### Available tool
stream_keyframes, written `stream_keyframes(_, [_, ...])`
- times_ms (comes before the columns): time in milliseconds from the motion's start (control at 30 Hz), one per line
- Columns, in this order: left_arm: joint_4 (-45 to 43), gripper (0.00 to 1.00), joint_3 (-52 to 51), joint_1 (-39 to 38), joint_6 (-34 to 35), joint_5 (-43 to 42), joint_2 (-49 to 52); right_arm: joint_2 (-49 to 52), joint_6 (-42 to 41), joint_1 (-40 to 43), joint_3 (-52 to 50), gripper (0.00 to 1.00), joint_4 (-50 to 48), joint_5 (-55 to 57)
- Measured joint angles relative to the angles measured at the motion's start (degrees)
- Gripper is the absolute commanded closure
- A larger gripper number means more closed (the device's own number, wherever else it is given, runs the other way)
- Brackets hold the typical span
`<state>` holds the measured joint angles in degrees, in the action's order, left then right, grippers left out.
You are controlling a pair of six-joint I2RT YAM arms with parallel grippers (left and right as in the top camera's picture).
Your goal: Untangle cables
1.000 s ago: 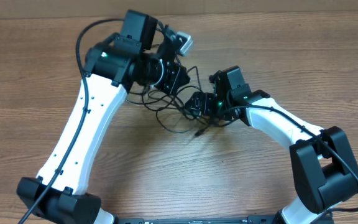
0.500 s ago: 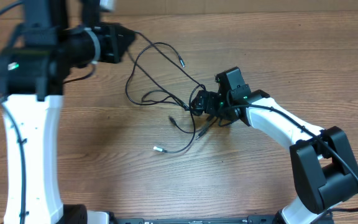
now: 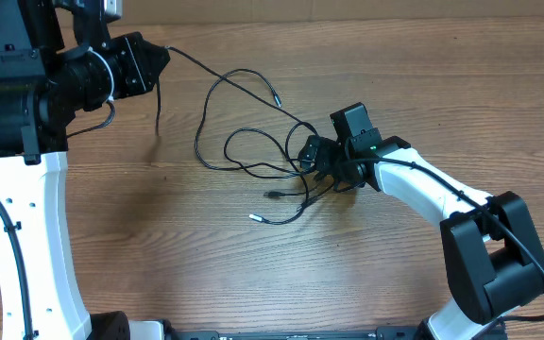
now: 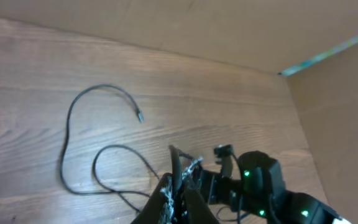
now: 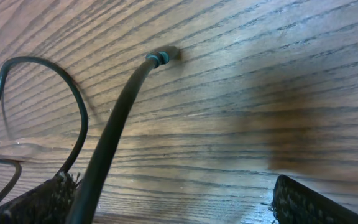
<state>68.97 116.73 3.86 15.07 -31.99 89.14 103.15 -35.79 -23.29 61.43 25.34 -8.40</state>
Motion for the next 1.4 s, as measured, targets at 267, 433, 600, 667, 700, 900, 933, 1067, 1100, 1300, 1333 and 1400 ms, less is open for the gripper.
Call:
stream_keyframes(267, [7.02,0.96,-0.11,-0.66,-3.32,2.89,2.73,-0.13,6.56,0.00,0.66,0.00,0.39,-11.72])
stream_keyframes(433, [9.62,0.96,-0.11,-4.42,-5.95,3.50,7.34,-4.09,9.09,0.00,1.03,0.00,0.33,-15.89])
stream_keyframes(600, [10.95,0.96,-0.13,-9.09,-8.04,3.82,11.96,-5.86,9.79,0.00,2.21,0.00,0.59,-15.13])
stream_keyframes(667, [11.50,0.96,-0.13,-10.73,-8.24,4.11,13.77,-5.86,9.99,0.00,2.21,0.00,1.95,-13.14])
stream_keyframes(700, [11.82,0.96,-0.13,-11.61,-8.26,4.35,14.80,-5.86,9.94,0.00,2.21,0.00,2.49,-12.17])
stream_keyframes(900, [12.98,0.96,-0.13,-15.50,-9.75,5.22,20.50,-5.86,9.84,0.00,2.21,0.00,4.37,-8.63])
stream_keyframes(933, [13.16,0.96,-0.13,-15.85,-9.79,5.31,21.09,-5.86,9.40,0.00,2.21,0.00,4.96,-7.82])
stream_keyframes(1067, [15.28,0.95,-0.15,-16.98,-10.82,8.07,22.73,-5.86,6.38,0.00,2.21,0.00,8.20,-4.83])
stream_keyframes(1100, [15.54,0.94,-0.15,-17.05,-10.84,8.74,22.93,-5.88,5.73,0.00,2.21,0.00,8.70,-4.48])
stream_keyframes(1300, [16.61,0.59,-0.15,-17.92,-10.99,11.80,25.97,-5.79,0.85,0.00,2.21,0.00,10.99,-1.64])
stream_keyframes(1333, [16.61,0.33,-0.15,-18.14,-11.10,12.11,26.56,-5.60,0.24,0.00,2.21,0.00,11.02,-1.42])
stream_keyframes(1400, [16.63,0.00,-0.15,-18.84,-11.23,12.63,27.76,-4.74,-0.63,0.00,2.21,0.00,11.15,-1.09])
